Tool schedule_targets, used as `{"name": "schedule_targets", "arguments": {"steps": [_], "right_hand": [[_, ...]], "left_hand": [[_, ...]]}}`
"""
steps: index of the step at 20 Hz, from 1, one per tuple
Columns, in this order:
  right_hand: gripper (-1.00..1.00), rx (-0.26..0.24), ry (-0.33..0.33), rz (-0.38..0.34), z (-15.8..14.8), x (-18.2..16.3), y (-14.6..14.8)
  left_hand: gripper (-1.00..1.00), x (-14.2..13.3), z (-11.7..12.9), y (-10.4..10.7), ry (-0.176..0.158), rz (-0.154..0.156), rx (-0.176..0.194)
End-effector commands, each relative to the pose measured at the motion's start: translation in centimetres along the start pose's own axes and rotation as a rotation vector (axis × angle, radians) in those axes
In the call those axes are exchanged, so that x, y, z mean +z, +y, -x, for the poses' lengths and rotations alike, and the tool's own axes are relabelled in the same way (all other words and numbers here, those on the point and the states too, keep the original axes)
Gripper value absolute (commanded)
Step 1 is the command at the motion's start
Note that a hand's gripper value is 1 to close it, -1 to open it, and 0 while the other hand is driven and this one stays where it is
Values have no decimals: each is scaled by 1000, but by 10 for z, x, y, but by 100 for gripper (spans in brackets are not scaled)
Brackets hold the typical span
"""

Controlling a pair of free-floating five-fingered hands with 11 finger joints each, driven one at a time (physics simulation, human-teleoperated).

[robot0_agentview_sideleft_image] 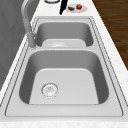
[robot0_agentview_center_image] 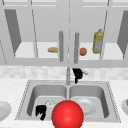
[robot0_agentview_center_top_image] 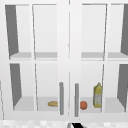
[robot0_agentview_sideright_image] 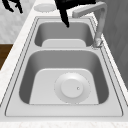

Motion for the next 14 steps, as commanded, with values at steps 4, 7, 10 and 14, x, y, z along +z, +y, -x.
{"name": "schedule_targets", "arguments": {"steps": [4,7,10,14], "right_hand": [[-100,22,-9,-88,20,8,14],[-100,48,-60,16,7,43,15],[-100,64,-61,34,4,67,20],[-100,77,-27,-24,5,84,27]], "left_hand": [[0,0,0,0,0,0,0],[0,0,0,0,0,0,0],[0,0,0,0,0,0,0],[0,0,0,0,0,0,0]]}}
